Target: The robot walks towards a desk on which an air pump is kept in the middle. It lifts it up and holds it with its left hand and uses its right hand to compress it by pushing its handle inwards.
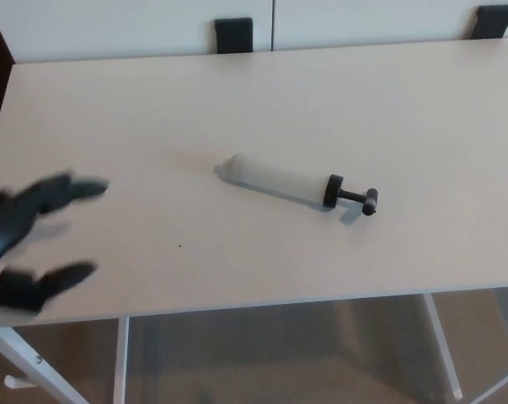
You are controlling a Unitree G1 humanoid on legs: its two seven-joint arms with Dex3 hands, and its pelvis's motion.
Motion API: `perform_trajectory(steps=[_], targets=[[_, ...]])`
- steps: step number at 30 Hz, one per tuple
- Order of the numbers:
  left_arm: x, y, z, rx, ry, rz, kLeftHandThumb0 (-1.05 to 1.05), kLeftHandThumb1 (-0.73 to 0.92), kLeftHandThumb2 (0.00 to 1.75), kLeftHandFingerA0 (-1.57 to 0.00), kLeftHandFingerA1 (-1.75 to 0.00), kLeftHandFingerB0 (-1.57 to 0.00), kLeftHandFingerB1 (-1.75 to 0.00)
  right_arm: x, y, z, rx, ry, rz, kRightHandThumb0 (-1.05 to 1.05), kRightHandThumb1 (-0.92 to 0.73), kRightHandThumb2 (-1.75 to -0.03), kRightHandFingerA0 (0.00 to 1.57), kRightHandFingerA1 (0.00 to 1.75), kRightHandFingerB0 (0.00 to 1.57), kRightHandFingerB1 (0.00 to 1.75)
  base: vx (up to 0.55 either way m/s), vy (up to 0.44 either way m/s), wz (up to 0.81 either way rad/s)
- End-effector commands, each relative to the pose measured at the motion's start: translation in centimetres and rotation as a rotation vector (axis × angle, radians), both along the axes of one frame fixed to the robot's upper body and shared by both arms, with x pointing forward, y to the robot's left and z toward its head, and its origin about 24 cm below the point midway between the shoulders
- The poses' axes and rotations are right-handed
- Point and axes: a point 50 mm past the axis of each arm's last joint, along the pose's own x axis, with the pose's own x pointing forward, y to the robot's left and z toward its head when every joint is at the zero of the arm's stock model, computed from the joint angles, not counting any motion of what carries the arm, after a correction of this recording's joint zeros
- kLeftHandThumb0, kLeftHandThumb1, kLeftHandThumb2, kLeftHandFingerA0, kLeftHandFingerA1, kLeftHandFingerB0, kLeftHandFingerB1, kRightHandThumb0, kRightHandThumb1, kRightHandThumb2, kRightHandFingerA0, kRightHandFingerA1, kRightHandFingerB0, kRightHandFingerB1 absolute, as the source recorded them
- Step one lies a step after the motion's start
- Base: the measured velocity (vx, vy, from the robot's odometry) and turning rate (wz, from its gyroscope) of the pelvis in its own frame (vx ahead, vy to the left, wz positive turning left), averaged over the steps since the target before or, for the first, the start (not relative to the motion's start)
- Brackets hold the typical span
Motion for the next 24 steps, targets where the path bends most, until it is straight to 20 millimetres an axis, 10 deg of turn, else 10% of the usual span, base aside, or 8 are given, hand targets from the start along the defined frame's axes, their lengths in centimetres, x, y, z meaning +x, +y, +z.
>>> perform_trajectory(steps=[1,3,4,11,12,14,15,24], targets=[[-20.1,5.4,10.9,-1.102,0.405,-0.494,-0.54,0.85,0.66,-0.38,-0.46,-0.54,-0.39,-10.4,-6.9,-0.3,0.239,0.066,-0.119,-0.86,-0.72,-1.06,0.17,0.44,0.07,0.38,0.0,0.0,0.0],[-20.5,5.4,11.1,-1.099,0.392,-0.486,-0.54,0.85,0.66,-0.38,-0.46,-0.54,-0.39,-10.1,-7.0,-0.5,0.241,0.064,-0.123,-0.86,-0.72,-1.06,0.17,0.44,0.07,0.38,0.0,0.0,0.0],[-20.5,5.4,10.8,-1.118,0.379,-0.496,-0.66,0.81,0.65,-0.32,-0.41,-0.5,-0.4,-10.0,-7.1,-0.6,0.275,0.06,-0.128,-0.87,-0.86,-0.68,0.27,0.3,0.18,0.27,0.0,0.0,0.0],[-20.2,4.2,9.6,-1.205,0.715,-0.452,-0.54,0.87,0.66,-0.33,-0.5,-0.51,-0.45,-9.9,-8.0,-0.5,0.337,0.059,-0.17,-0.87,-0.88,-0.68,0.26,0.3,0.16,0.27,0.0,0.0,0.0],[-20.3,4.6,9.5,-1.239,0.609,-0.466,-0.76,0.63,1.06,-0.34,-0.6,-0.48,-0.66,-9.8,-8.0,-0.8,0.363,0.059,-0.182,-0.87,-0.86,-0.67,0.29,0.31,0.17,0.27,0.0,0.0,0.0],[-20.5,5.2,9.2,-1.282,0.477,-0.485,-0.76,0.63,1.06,-0.34,-0.6,-0.48,-0.66,-9.8,-8.1,-1.2,0.396,0.058,-0.196,-0.87,-0.86,-0.67,0.29,0.31,0.17,0.27,0.0,0.0,0.0],[-20.7,6.0,9.3,-1.231,0.41,-0.464,-0.65,0.89,0.67,-0.4,-0.68,-0.43,-0.64,-10.0,-8.2,-1.5,0.42,0.065,-0.199,-0.86,-0.87,-0.68,0.31,0.32,0.2,0.28,0.0,0.0,0.0],[-22.5,8.4,9.8,-0.97,0.274,-0.311,-0.67,0.81,0.64,-0.65,-0.66,-0.62,-0.6,-10.1,-8.3,-2.4,0.467,0.077,-0.201,-0.86,-0.89,-0.68,0.29,0.33,0.21,0.28,0.0,0.0,0.0]])
